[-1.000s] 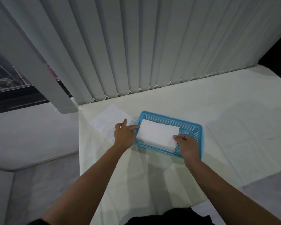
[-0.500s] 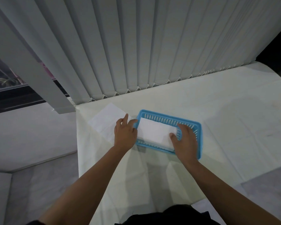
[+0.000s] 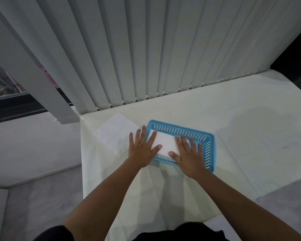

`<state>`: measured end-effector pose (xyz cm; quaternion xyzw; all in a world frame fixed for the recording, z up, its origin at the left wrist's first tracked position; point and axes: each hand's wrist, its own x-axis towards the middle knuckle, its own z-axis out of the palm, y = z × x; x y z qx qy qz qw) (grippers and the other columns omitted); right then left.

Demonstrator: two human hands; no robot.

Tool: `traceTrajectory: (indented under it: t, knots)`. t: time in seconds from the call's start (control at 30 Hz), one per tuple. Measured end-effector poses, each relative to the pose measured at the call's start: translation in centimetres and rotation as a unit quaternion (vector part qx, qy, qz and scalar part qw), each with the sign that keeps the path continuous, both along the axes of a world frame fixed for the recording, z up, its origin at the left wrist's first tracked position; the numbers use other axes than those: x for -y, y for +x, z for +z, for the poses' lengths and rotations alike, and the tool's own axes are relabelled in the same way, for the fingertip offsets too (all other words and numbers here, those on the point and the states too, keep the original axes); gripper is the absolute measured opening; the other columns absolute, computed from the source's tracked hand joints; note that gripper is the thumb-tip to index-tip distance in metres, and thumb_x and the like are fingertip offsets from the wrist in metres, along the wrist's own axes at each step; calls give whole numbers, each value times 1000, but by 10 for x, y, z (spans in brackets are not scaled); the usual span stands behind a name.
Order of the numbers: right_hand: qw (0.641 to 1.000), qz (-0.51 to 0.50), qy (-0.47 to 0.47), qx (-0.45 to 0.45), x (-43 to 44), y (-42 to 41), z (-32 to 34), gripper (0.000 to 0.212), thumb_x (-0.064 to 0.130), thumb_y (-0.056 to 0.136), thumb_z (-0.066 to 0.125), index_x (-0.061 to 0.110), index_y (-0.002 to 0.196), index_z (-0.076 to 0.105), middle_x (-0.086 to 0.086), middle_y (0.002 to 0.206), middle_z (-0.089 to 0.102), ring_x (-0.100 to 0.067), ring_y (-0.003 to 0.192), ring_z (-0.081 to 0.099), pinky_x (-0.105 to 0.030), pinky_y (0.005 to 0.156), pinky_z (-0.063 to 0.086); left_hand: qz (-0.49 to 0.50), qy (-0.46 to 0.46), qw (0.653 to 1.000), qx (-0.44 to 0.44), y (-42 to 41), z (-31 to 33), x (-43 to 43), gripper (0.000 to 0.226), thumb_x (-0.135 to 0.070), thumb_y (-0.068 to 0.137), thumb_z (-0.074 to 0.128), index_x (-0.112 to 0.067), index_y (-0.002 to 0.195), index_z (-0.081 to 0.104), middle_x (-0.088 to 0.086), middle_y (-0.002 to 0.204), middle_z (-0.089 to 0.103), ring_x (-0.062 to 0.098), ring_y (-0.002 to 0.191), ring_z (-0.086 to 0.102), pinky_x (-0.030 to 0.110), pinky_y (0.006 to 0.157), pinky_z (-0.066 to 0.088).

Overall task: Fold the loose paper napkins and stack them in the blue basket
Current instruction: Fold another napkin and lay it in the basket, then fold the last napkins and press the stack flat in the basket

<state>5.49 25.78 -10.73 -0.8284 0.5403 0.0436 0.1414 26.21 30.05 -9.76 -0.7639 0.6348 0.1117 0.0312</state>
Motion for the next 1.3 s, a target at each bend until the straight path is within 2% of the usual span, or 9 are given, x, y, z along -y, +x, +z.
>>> traceTrajectory:
  t: [0.13, 0.23, 0.33, 0.5, 0.73, 0.87, 0.97, 1.2, 1.3]
  knots:
    - [1000, -4, -20, 3, 0, 3, 9, 86, 79, 78, -6, 33, 151, -2, 5, 162, -4, -28, 148, -6, -53, 115, -12, 30, -27, 999, -34, 4, 3, -3, 84, -78, 74, -12, -36, 147, -19, 4, 160, -16, 31, 148, -1, 53, 116, -8]
    - [998, 5, -52, 29, 0, 12, 23, 85, 77, 80, -3, 32, 152, 5, 4, 163, -2, -28, 148, -3, -50, 115, -11, 71, -86, 992, -62, 15, 7, -6, 81, -76, 76, -14, -39, 148, -11, 3, 162, -7, 29, 147, 7, 51, 118, -1]
    - [995, 32, -78, 58, 6, 35, 41, 75, 70, 88, 8, 30, 151, 15, 4, 162, 3, -27, 147, 3, -49, 117, -6, 136, -100, 983, -77, 36, 8, -7, 75, -71, 84, -2, -35, 150, -1, 3, 162, -2, 29, 148, 8, 51, 118, 1]
    - [990, 105, -74, 54, 28, 95, 55, 61, 54, 96, 29, 26, 150, 22, 3, 162, 10, -27, 146, 8, -50, 118, 0, 215, -78, 972, -58, 80, 9, -14, 68, -61, 94, 20, -27, 151, 11, 7, 162, 1, 31, 148, 8, 50, 119, 3]
    - [980, 194, -35, 5, 63, 192, 50, 58, 48, 97, 33, 23, 149, 24, 2, 161, 14, -27, 146, 10, -50, 118, 2, 258, -23, 965, -49, 138, 17, -19, 63, -47, 97, 37, -16, 149, 20, 15, 160, 11, 34, 145, 15, 46, 118, 13]
    - [973, 227, -11, -31, 80, 229, 38, 57, 44, 97, 34, 21, 148, 25, 0, 160, 17, -28, 145, 14, -49, 118, 6, 278, -7, 952, -128, 157, 16, -15, 60, -40, 96, 44, -13, 147, 26, 14, 154, 28, 33, 139, 29, 43, 113, 26]
    - [967, 248, 5, -54, 91, 247, 28, 57, 43, 96, 35, 20, 148, 25, 0, 160, 19, -29, 144, 16, -49, 117, 7, 301, -6, 937, -176, 165, 11, -12, 59, -36, 95, 47, -13, 145, 29, 12, 151, 33, 32, 135, 34, 43, 108, 33]
    - [957, 278, 37, -70, 110, 281, 12, 58, 39, 95, 39, 18, 147, 27, -2, 158, 22, -30, 140, 23, -47, 115, 15, 325, -23, 931, -166, 181, 0, 2, 59, -25, 88, 59, -15, 141, 34, 11, 139, 43, 32, 125, 42, 43, 96, 43]
    - [956, 283, 50, -58, 111, 291, 7, 59, 35, 95, 42, 20, 149, 24, -3, 158, 22, -32, 137, 27, -46, 112, 22, 337, -36, 915, -218, 187, -5, 5, 61, -10, 84, 60, -13, 140, 36, 14, 131, 48, 33, 118, 50, 41, 95, 45]
